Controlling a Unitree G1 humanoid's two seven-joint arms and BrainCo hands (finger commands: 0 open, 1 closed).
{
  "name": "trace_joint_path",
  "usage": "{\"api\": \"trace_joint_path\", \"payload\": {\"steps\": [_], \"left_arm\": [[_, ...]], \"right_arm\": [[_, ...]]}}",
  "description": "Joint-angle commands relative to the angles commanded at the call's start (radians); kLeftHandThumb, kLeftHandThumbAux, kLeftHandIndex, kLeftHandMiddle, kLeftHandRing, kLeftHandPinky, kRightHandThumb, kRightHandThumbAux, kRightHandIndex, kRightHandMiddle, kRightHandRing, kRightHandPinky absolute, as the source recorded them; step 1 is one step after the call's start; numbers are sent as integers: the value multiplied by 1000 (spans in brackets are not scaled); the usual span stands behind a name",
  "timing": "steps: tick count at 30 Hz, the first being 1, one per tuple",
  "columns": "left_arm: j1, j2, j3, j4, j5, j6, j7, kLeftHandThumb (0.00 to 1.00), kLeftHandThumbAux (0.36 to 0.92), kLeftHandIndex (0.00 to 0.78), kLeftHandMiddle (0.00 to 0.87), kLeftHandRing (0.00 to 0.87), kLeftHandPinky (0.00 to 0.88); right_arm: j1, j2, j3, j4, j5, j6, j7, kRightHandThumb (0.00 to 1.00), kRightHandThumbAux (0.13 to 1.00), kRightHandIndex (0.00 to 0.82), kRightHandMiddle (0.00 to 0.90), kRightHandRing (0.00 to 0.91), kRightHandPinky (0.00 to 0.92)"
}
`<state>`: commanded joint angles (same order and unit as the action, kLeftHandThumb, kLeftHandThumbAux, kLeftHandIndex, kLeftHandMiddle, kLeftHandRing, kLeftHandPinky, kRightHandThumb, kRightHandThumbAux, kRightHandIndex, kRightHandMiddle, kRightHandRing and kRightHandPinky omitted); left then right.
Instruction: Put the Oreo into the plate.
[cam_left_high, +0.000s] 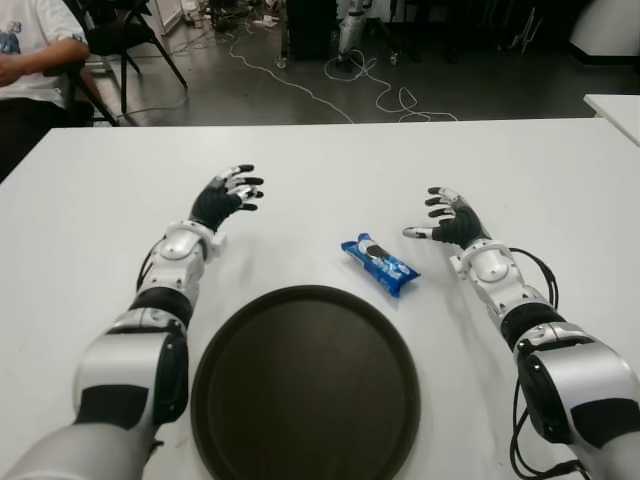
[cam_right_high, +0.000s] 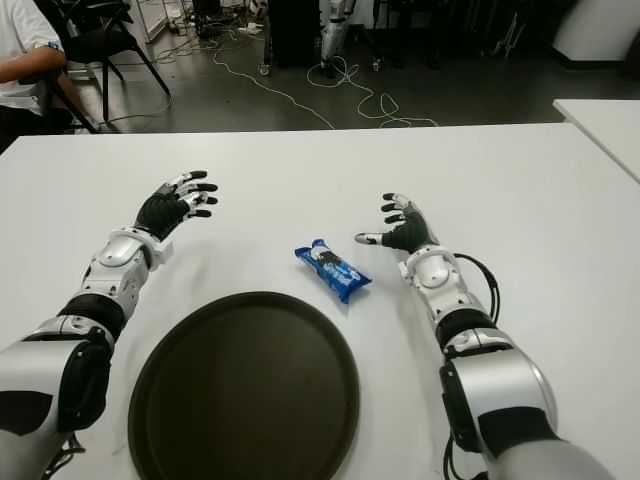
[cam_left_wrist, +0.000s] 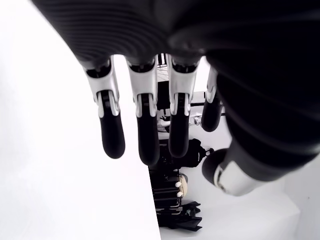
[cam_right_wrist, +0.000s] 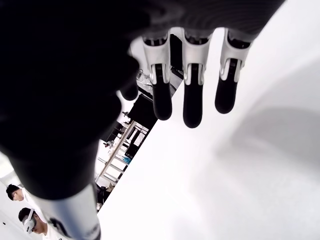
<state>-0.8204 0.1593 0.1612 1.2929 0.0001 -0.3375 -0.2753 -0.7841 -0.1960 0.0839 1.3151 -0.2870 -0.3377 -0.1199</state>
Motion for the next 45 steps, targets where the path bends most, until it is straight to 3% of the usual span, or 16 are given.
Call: {"api": "trace_joint_path", "payload": {"steps": [24, 45], "left_arm": [[4, 0, -3, 2, 3, 5, 7, 83, 693, 193, 292, 292, 321], [5, 2, -1, 0, -1, 4, -4, 72, 725, 193, 288, 291, 331]], "right_arm": [[3, 3, 7, 6, -26, 14, -14, 0, 797, 179, 237, 234, 229], [3, 1, 38, 5, -37, 16, -32, 0, 781, 178, 232, 233, 226]]}}
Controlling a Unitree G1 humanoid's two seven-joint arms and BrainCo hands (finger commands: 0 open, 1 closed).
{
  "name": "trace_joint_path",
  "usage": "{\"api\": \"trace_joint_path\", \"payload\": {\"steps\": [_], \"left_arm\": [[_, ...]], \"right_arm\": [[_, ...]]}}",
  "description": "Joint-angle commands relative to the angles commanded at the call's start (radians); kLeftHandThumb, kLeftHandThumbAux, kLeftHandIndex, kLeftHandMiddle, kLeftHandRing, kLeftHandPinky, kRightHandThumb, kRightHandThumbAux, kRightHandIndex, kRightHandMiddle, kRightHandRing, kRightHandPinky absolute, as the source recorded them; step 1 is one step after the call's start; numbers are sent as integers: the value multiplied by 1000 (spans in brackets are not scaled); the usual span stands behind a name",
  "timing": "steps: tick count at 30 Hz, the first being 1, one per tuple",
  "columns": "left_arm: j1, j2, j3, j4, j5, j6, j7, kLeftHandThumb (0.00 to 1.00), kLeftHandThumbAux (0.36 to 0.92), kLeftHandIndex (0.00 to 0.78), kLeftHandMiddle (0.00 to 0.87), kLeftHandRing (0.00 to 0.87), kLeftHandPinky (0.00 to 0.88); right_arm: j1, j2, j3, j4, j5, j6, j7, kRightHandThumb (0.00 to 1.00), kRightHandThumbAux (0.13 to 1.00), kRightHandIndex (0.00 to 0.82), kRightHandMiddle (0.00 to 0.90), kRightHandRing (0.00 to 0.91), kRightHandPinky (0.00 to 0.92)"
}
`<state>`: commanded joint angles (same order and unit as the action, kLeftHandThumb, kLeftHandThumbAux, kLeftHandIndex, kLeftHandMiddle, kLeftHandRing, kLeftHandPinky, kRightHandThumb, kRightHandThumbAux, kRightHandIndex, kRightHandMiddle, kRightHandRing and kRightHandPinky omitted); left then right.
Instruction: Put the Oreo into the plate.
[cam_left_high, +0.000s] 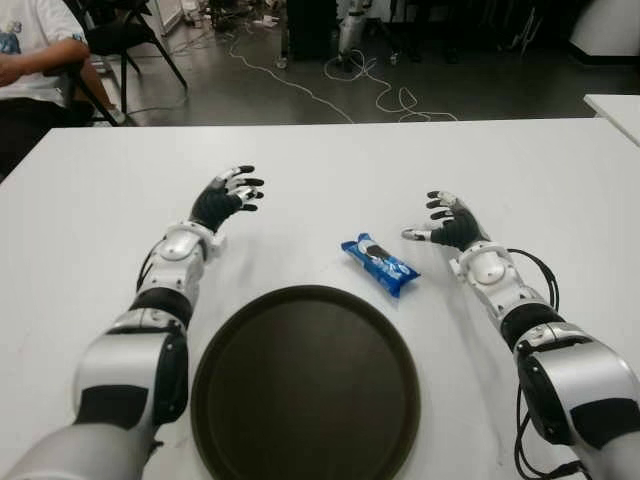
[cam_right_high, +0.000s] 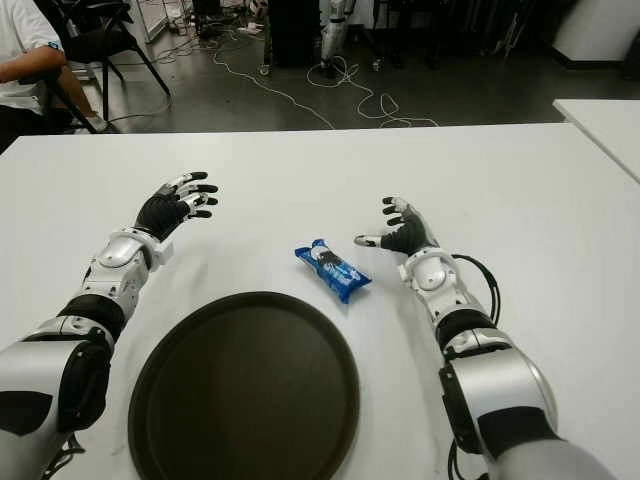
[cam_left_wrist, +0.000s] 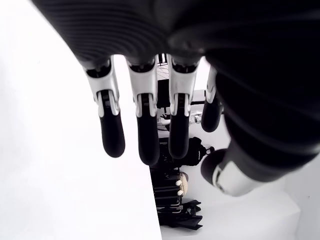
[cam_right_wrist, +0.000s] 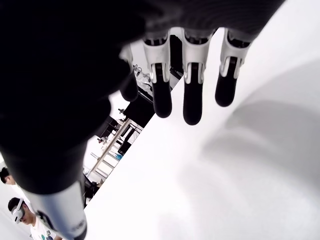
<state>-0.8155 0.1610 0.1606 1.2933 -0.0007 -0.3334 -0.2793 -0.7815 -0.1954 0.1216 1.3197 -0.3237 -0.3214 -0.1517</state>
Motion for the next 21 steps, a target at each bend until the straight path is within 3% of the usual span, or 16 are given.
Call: {"api": "trace_joint_path", "payload": {"steps": [21], "left_arm": [[5, 4, 14, -5, -9, 3, -11, 97, 720, 190, 285, 294, 336]], "right_arm": [[-7, -7, 15, -14, -13, -7, -19, 0, 786, 171, 218, 209, 185]]}}
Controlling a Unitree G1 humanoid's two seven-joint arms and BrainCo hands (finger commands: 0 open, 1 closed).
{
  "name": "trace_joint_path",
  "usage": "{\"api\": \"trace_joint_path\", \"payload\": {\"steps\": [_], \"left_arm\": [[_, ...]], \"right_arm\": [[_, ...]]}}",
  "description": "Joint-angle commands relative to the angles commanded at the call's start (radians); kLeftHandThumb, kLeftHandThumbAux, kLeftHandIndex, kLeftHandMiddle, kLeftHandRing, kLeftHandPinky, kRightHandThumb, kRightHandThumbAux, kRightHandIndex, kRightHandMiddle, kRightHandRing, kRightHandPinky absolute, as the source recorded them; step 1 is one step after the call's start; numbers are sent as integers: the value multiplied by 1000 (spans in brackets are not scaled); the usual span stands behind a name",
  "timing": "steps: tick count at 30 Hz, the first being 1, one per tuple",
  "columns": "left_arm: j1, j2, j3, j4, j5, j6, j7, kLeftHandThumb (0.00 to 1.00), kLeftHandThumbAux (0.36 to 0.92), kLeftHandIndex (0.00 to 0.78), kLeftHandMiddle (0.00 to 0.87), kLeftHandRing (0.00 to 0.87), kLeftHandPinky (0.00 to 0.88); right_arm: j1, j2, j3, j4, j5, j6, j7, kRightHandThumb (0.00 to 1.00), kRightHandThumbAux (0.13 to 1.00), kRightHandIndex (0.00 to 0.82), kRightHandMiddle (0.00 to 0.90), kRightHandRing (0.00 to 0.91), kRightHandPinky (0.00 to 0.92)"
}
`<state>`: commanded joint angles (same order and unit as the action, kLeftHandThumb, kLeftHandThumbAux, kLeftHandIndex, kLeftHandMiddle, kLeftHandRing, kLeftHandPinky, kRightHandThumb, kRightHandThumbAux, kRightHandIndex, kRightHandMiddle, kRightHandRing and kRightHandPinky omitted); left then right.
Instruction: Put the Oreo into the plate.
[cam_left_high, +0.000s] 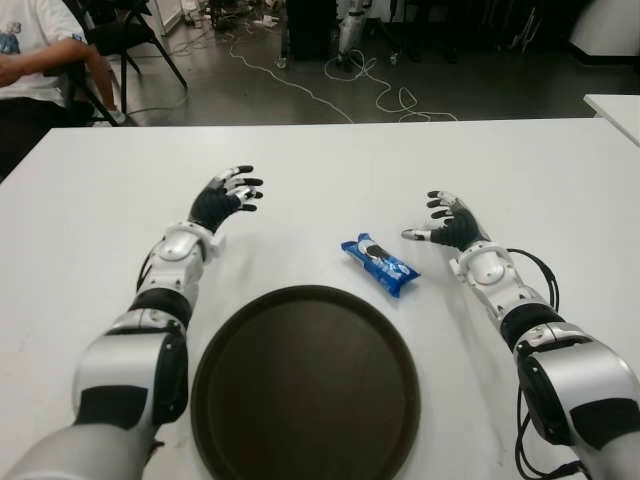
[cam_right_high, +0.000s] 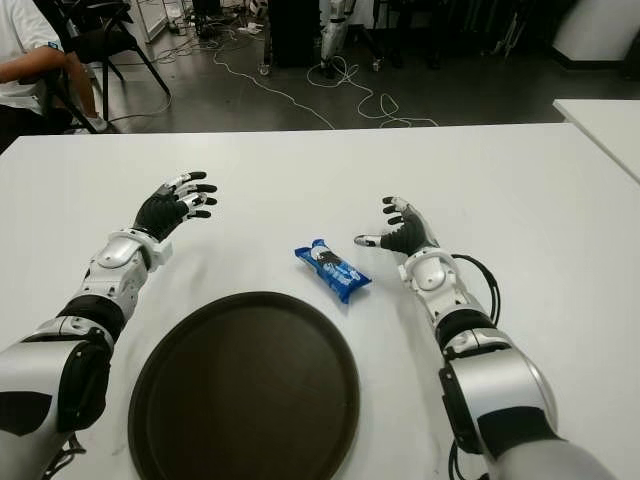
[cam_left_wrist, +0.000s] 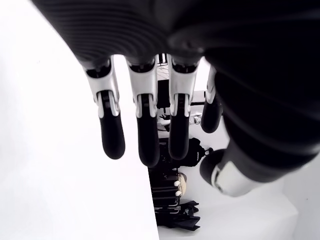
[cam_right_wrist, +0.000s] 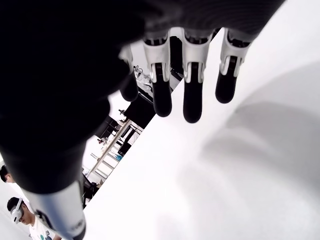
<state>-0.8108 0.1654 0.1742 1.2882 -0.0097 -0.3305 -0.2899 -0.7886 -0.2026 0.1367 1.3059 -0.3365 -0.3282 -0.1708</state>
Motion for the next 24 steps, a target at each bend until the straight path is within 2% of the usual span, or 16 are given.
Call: {"api": "trace_joint_path", "payload": {"steps": [8, 10, 12, 13, 16, 17, 20, 24], "left_arm": [[1, 2, 0, -2, -1, 4, -6, 90, 729, 186, 286, 291, 330], [0, 3, 2, -2, -3, 7, -8, 98, 737, 187, 289, 291, 331], [-1, 3, 2, -2, -4, 9, -9, 98, 740, 187, 290, 291, 332], [-1, 3, 2, -2, -4, 9, -9, 95, 739, 188, 291, 292, 333], [-1, 4, 3, -2, -6, 9, -10, 88, 740, 187, 289, 293, 337], [-1, 4, 3, -2, -7, 9, -11, 87, 740, 187, 289, 293, 338], [-1, 5, 4, -2, -8, 11, -11, 84, 739, 186, 284, 291, 338], [-2, 5, 2, -2, -7, 15, -5, 83, 733, 188, 287, 294, 340]], "right_arm": [[-31, -22, 81, -40, -87, 16, -51, 0, 796, 188, 209, 206, 171], [-36, -29, 102, -78, -111, 24, -69, 0, 783, 234, 248, 263, 238], [-36, -37, 123, -116, -136, 33, -85, 0, 775, 257, 267, 286, 259], [-35, -41, 133, -129, -148, 39, -92, 0, 759, 243, 255, 269, 234], [-8, -77, 173, -282, -213, 86, -91, 0, 732, 202, 221, 226, 194], [9, -100, 192, -380, -252, 119, -67, 0, 729, 198, 216, 221, 190], [46, -139, 221, -557, -316, 192, -13, 0, 730, 181, 208, 212, 187], [75, -180, 244, -707, -375, 275, 84, 0, 740, 159, 199, 203, 170]]}}
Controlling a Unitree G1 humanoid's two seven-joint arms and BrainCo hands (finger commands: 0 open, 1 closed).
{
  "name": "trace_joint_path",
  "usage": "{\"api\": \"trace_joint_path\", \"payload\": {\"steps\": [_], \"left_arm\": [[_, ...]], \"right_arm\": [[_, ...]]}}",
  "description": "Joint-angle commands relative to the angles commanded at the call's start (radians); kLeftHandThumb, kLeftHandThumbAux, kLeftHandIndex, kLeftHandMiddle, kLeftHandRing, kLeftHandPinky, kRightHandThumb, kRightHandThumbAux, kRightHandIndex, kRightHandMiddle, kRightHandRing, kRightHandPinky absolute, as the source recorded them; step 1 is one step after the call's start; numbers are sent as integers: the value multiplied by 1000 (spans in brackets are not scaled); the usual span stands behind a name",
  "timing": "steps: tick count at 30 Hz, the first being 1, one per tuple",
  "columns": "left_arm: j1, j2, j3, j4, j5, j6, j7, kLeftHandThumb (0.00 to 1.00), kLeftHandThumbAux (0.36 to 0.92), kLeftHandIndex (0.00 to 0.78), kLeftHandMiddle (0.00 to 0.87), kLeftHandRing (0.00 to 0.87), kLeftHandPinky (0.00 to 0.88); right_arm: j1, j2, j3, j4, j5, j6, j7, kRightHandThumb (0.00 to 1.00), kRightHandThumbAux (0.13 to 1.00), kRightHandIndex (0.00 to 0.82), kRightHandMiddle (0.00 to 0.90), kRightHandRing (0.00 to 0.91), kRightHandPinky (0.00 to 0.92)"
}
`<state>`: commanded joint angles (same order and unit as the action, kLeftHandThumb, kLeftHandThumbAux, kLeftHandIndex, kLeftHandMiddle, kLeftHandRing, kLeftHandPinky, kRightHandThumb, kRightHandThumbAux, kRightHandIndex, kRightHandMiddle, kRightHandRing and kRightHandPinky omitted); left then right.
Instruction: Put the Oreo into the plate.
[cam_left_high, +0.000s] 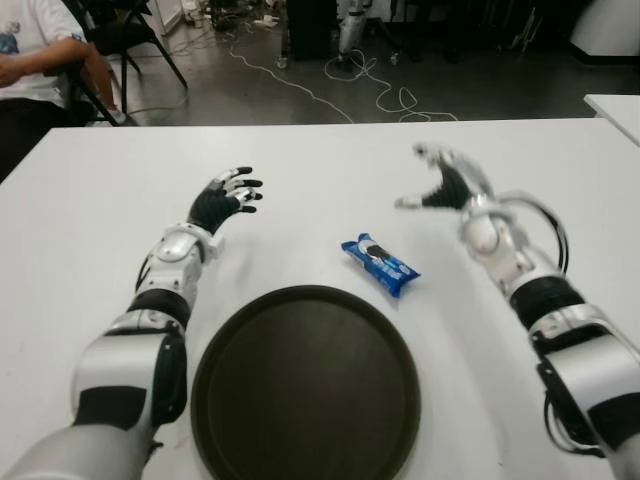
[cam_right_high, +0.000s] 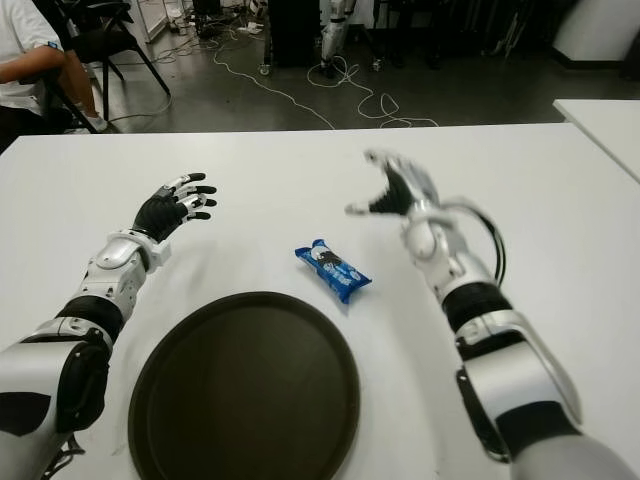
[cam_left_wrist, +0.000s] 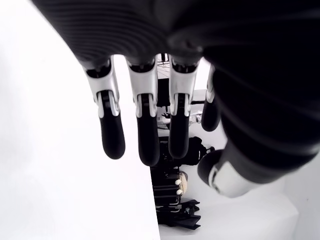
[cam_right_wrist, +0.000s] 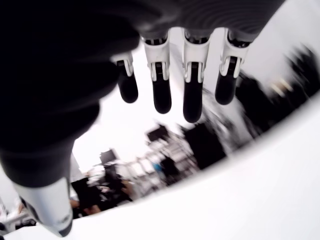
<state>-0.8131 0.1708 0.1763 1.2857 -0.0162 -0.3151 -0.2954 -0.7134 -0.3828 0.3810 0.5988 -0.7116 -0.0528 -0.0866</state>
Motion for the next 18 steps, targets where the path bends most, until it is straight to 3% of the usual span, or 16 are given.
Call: {"api": "trace_joint_path", "payload": {"steps": [9, 13, 18], "left_arm": [[-2, 2, -1, 1, 2, 11, 5, 85, 734, 190, 294, 300, 346], [-3, 4, -3, 2, 4, 11, 3, 71, 751, 194, 293, 295, 341], [-2, 4, -3, 3, 4, 5, 0, 59, 752, 192, 291, 296, 342]], "right_arm": [[71, -59, 20, -310, -92, 185, 221, 0, 756, 146, 199, 199, 152], [160, -99, 7, -559, -185, 315, 338, 0, 751, 132, 178, 177, 131], [199, -120, -3, -655, -252, 375, 393, 0, 805, 183, 211, 209, 174]]}}
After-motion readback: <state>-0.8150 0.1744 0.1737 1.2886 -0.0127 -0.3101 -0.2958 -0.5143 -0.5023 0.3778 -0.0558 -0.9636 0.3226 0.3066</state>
